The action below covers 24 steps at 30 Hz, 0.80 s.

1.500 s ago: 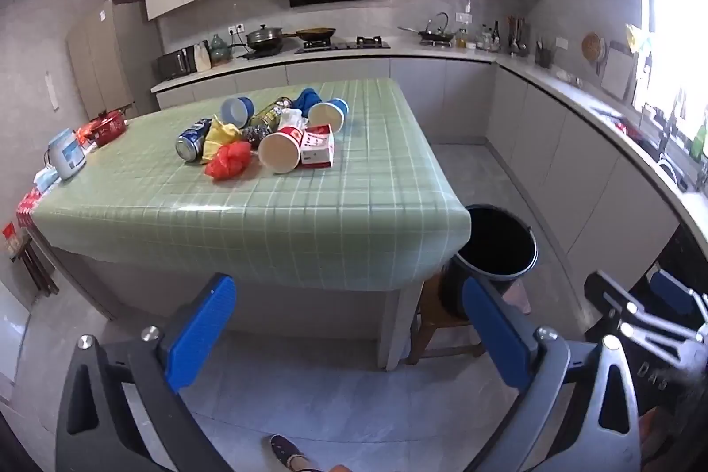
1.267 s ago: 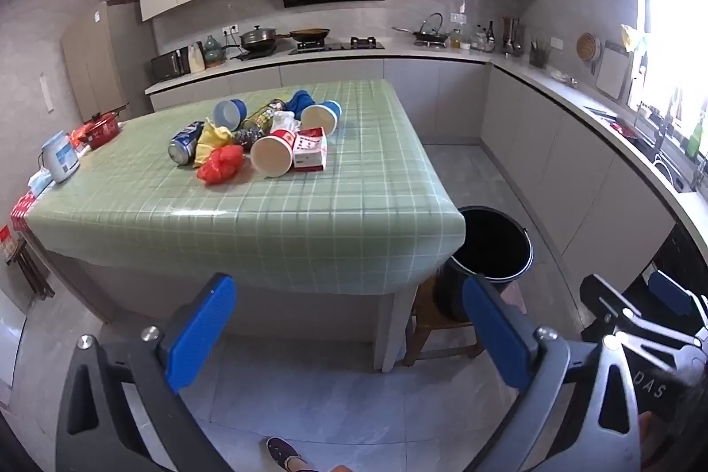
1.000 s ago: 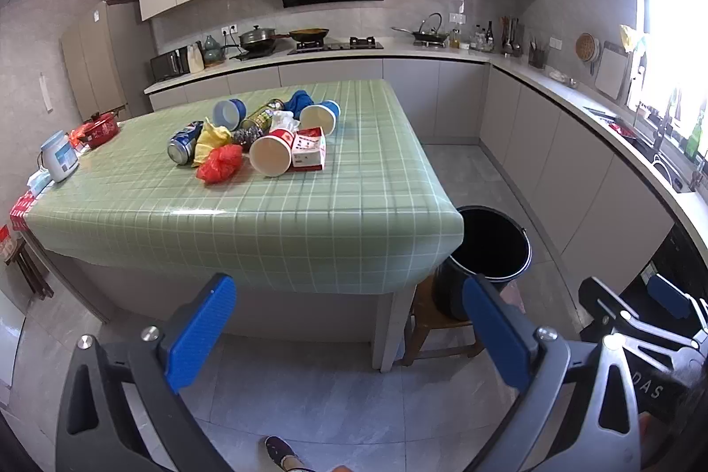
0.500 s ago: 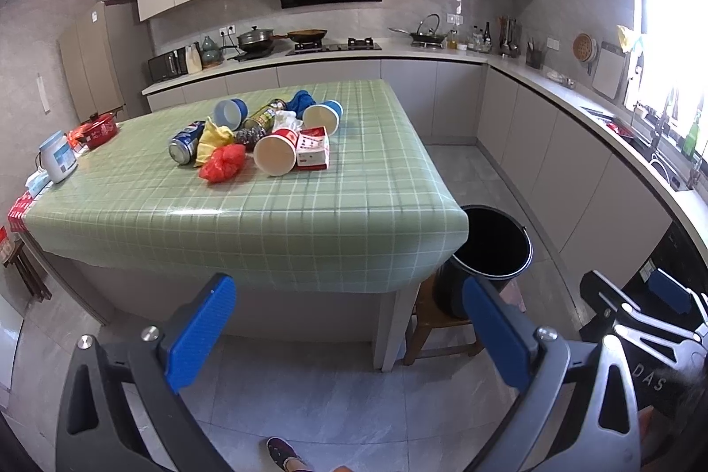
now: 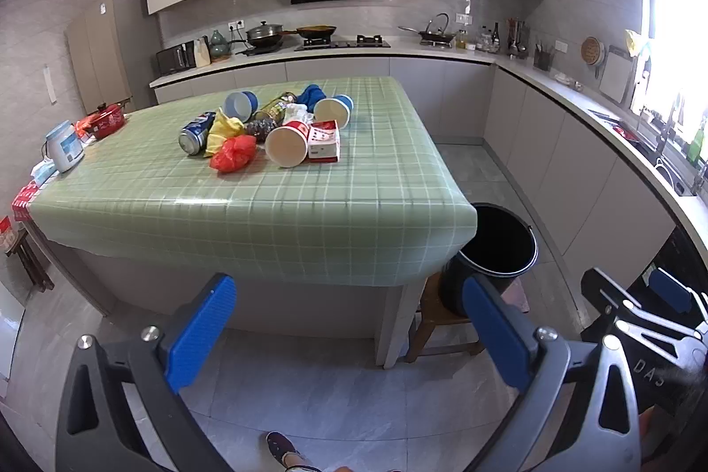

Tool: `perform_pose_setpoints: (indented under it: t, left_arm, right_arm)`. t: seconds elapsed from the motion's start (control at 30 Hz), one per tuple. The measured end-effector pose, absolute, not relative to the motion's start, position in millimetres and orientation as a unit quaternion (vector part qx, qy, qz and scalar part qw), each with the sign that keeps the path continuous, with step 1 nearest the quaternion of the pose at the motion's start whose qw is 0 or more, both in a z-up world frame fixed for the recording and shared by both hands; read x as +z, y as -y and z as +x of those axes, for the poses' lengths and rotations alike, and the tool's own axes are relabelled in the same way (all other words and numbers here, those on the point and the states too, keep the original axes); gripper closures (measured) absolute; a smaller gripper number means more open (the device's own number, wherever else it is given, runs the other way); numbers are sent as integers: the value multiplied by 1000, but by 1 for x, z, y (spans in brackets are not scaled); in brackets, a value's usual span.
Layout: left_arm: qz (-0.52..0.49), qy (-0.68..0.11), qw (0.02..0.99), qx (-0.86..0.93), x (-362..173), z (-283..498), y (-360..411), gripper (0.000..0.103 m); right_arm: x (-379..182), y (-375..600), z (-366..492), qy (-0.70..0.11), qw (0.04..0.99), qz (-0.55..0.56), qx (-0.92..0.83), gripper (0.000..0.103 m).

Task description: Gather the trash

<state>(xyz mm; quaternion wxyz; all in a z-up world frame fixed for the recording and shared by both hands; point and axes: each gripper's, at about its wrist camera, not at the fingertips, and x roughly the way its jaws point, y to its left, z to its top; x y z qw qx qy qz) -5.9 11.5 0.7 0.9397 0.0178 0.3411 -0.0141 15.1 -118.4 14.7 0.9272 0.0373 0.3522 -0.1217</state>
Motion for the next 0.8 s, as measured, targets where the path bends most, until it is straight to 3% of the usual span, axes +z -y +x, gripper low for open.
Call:
perform_pose_setpoints:
  t: [0.8]
  left_arm:
    - [24, -343, 939, -20, 2, -4, -14, 0]
  right_arm:
    - [17, 120, 14, -350, 927, 48, -125, 0]
